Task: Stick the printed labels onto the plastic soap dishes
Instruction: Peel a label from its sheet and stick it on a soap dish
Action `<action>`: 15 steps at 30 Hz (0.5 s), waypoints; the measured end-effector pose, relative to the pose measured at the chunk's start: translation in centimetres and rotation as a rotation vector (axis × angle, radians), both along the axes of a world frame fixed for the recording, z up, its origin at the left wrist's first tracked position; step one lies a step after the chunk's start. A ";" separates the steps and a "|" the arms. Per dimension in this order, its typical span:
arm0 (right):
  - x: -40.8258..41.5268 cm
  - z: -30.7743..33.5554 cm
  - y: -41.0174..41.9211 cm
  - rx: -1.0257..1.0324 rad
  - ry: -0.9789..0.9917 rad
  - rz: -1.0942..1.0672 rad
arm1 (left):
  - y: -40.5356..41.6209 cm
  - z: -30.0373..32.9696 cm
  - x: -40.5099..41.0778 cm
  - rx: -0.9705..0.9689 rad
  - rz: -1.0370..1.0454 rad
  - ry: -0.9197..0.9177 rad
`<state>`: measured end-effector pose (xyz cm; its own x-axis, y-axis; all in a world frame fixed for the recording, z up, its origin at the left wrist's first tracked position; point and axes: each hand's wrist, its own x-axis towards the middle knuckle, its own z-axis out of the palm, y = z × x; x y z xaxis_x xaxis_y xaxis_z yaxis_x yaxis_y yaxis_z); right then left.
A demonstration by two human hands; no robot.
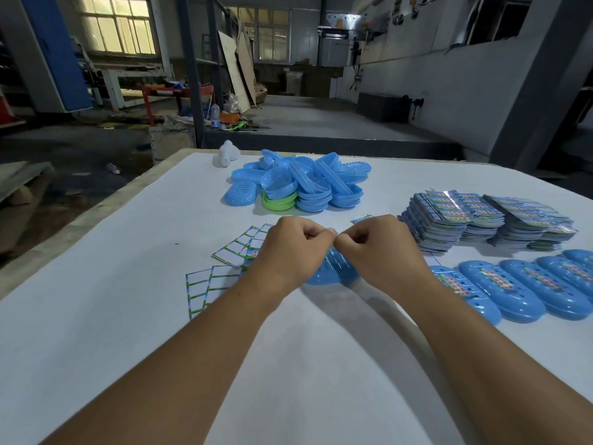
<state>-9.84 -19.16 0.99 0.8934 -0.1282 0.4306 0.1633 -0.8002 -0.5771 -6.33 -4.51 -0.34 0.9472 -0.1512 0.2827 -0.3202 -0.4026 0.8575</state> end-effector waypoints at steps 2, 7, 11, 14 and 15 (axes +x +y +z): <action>0.0 0.0 0.0 -0.007 -0.005 -0.006 | -0.2 0.0 -0.1 0.002 0.002 -0.007; 0.0 0.0 0.0 0.004 -0.004 0.039 | -0.2 -0.1 -0.1 -0.045 0.011 -0.005; 0.3 0.0 -0.1 0.003 -0.005 0.010 | 0.1 0.2 -0.1 -0.115 0.020 -0.009; 0.6 -0.1 -0.6 0.046 0.019 -0.059 | 0.1 0.4 -0.1 -0.166 0.029 0.016; 0.7 -0.1 -0.8 0.066 0.031 -0.073 | 0.1 0.5 -0.1 -0.167 0.036 0.022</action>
